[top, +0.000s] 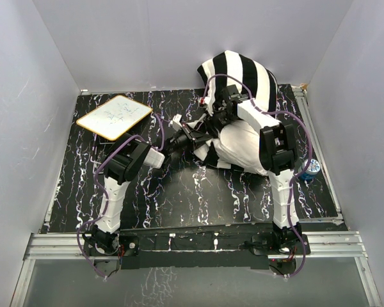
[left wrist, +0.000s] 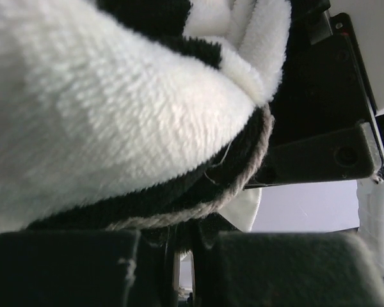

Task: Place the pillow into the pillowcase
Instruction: Stuff the pillow into the pillowcase.

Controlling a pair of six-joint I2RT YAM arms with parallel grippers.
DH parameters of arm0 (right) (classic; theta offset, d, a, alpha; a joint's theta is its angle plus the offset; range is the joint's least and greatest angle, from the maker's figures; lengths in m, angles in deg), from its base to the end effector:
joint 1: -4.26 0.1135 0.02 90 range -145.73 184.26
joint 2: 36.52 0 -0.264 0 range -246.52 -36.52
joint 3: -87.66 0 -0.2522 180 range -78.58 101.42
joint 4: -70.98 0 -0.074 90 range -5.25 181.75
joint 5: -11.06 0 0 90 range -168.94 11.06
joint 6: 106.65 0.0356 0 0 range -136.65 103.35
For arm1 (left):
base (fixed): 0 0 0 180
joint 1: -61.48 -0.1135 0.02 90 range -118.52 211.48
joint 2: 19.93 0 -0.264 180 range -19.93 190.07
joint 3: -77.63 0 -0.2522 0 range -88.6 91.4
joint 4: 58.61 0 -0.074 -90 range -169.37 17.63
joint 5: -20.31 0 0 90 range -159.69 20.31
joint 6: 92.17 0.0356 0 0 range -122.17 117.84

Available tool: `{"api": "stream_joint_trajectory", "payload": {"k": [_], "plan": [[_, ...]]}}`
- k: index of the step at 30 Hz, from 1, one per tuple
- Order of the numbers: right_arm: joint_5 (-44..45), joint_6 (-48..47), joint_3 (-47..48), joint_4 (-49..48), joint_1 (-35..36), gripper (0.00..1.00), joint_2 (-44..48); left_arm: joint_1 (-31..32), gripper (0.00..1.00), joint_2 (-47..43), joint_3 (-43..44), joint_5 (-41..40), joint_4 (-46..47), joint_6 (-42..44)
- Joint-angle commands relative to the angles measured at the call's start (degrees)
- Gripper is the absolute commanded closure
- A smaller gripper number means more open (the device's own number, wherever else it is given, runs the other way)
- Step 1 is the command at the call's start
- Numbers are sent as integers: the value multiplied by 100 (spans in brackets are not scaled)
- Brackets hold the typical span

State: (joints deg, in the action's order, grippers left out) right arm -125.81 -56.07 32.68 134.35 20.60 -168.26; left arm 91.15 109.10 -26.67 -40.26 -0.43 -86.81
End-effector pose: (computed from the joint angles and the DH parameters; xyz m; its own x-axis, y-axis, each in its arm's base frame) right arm 0.4530 0.1599 0.1885 -0.4234 -0.5765 -0.6988 -0.9058 0.2848 0.3138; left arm 0.3750 -0.2337 0.1252 -0.8459 -0.5161 -0.1344 0.1532 0.0064 -0.9882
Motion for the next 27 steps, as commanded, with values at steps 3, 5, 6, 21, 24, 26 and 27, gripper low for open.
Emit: {"api": "stream_joint_trajectory", "payload": {"k": [3,5,6,21,24,26,27], "plan": [[351,13,342,832,-34,47,609,-146,100,200,170,-1096,-619,41],[693,5,238,708,-39,46,864,-146,100,193,214,-1123,-698,56],[810,11,171,618,-43,45,990,-146,100,192,238,-1128,-721,60],[2079,57,-446,-69,261,42,2164,-172,100,158,267,-1039,-444,-106],[2013,120,-465,-218,264,35,2420,-172,100,86,258,-1008,-417,-99],[1890,63,-237,-7,264,35,2426,-185,100,41,258,-976,-412,-105],[1795,35,-134,115,257,36,2430,-184,100,21,257,-967,-400,-107]]}}
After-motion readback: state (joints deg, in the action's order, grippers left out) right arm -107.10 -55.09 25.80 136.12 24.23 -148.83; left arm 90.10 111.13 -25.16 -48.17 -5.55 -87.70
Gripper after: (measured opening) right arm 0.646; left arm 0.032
